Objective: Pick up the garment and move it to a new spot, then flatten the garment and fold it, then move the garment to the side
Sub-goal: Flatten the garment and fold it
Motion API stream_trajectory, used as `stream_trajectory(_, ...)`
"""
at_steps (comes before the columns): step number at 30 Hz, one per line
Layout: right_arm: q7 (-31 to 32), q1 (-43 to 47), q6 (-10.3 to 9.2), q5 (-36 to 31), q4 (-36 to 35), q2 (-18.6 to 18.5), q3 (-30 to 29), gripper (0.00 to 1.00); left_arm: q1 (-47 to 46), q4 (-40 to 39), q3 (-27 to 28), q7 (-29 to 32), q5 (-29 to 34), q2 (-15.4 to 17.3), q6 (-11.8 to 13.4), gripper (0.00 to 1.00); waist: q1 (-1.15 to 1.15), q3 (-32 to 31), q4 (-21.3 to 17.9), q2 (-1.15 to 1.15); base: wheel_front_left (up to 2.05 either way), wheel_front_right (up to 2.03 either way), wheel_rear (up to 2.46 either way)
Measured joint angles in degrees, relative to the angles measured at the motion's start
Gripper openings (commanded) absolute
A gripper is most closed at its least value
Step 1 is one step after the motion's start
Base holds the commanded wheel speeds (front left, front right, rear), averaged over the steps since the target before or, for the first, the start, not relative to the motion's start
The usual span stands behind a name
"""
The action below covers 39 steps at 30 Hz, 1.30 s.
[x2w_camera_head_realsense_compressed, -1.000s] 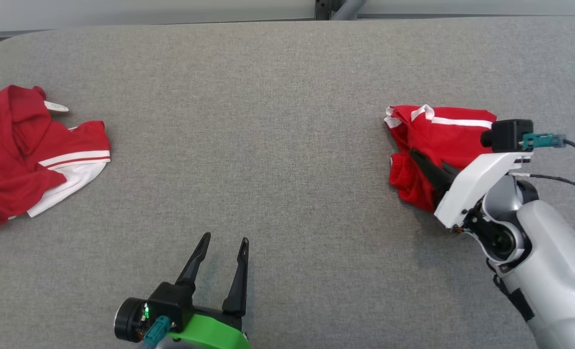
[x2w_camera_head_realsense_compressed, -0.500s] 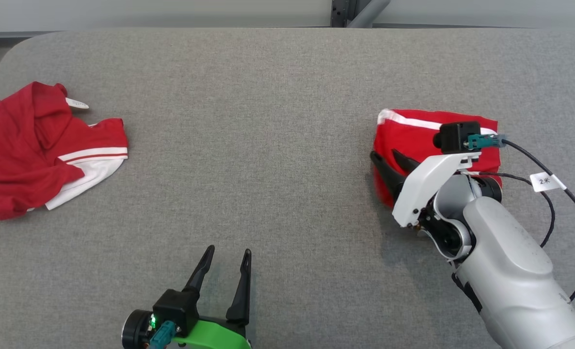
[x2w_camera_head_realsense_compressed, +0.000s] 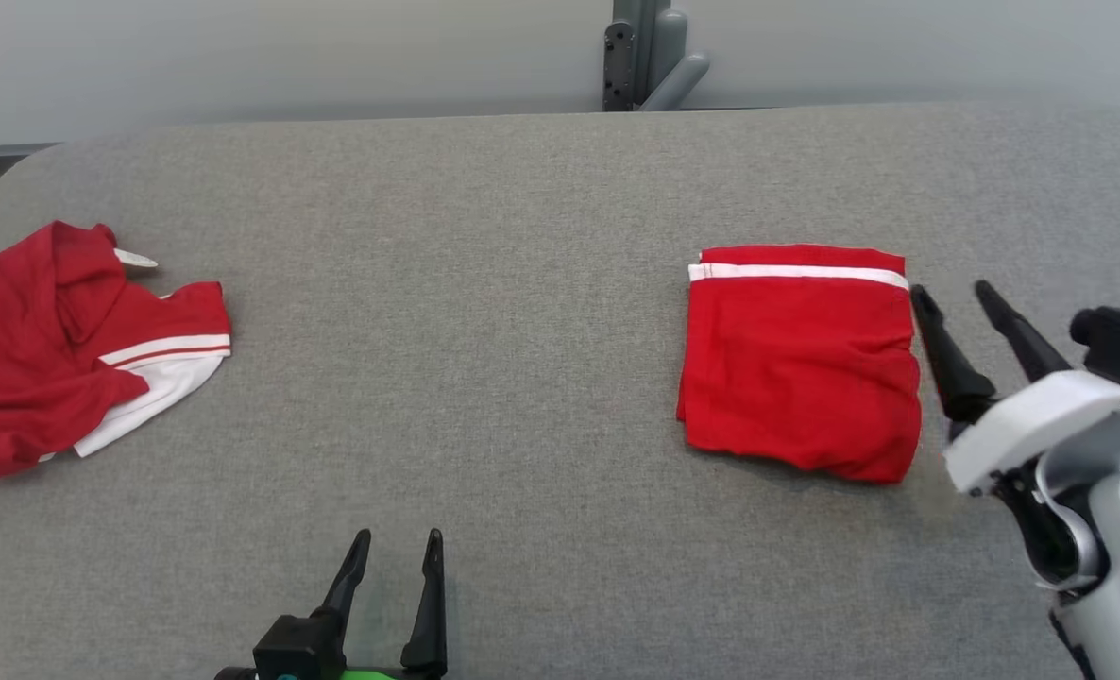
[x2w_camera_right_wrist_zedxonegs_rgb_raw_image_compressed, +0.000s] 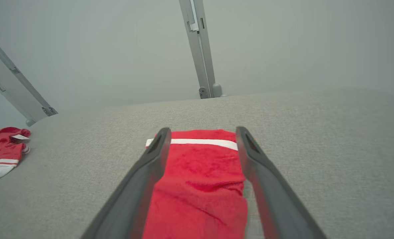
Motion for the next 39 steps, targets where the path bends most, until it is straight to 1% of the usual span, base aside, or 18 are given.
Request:
stream_trajectory(3, -2.64, 3.81, 0.0, -6.44, -0.77, -1.2, -5.21, 1.0, 0.37, -0.14, 0.04, 0.0, 0.58, -0.33, -0.55, 1.0, 0.0, -0.46, -1.08, 0.0, 0.0, 0.0, 0.0)
stream_trajectory(6, -7.09, 6.95, 0.0, -10.77, -0.87, -0.45, -8.89, 1.0, 0.43, -0.13, 0.09, 0.0, 0.82, -0.76, -0.9, 1.0, 0.0, -0.68, -1.6, 0.0, 0.0, 0.0, 0.0)
stream_trajectory(10, -12.85, 10.17, 0.01, -15.18, 1.25, 0.98, -11.54, 1.0, 0.43, 0.05, 0.23, 0.0, 1.14, -1.0, -1.37, 1.0, 0.0, -0.63, -1.38, 0.0, 0.0, 0.0, 0.0)
stream_trajectory(14, -15.85, 11.82, 0.01, -18.76, 5.01, 2.72, -12.26, 1.0, 0.46, 0.41, 0.31, 0.0, 1.33, -1.15, -1.7, 1.0, 0.0, -0.78, -0.94, 0.0, 0.0, 0.0, 0.0)
stream_trajectory(21, -17.3, 11.79, 0.01, -20.09, 8.69, 7.21, -11.52, 1.0, 0.46, 0.94, 0.42, 0.0, 1.55, -1.29, -1.93, 1.0, 0.0, -1.06, -0.07, 0.0, 0.0, 0.0, 0.0)
stream_trajectory(25, -17.47, 12.33, 0.01, -22.48, 5.08, 9.16, -12.49, 1.0, 1.38, 0.56, 1.43, 0.0, 1.68, -1.34, -1.8, 1.0, 0.0, -2.4, -0.03, 0.0, 0.0, 0.0, 0.0)
stream_trajectory(29, -17.47, 16.12, 0.01, -25.49, 0.8, 11.07, -14.04, 1.0, 2.64, -0.25, 3.03, 0.0, 2.03, -1.36, -1.69, 1.0, 0.0, -4.31, -0.27, 0.0, 0.0, 0.0, 0.0)
stream_trajectory(34, -17.48, 19.26, 0.01, -27.13, -0.48, 11.69, -13.84, 1.0, 3.1, -1.26, 5.5, 0.0, 3.79, -1.36, -1.96, 1.0, 0.0, -5.97, -0.59, 0.0, 0.0, 0.0, 0.0)
stream_trajectory(39, -17.48, 20.39, 0.01, -27.63, -0.7, 12.24, -13.46, 1.0, 3.5, -2.36, 7.32, 0.0, 4.0, -1.36, -2.37, 1.0, 0.0, -6.79, -1.19, 0.0, 0.0, 0.0, 0.0)
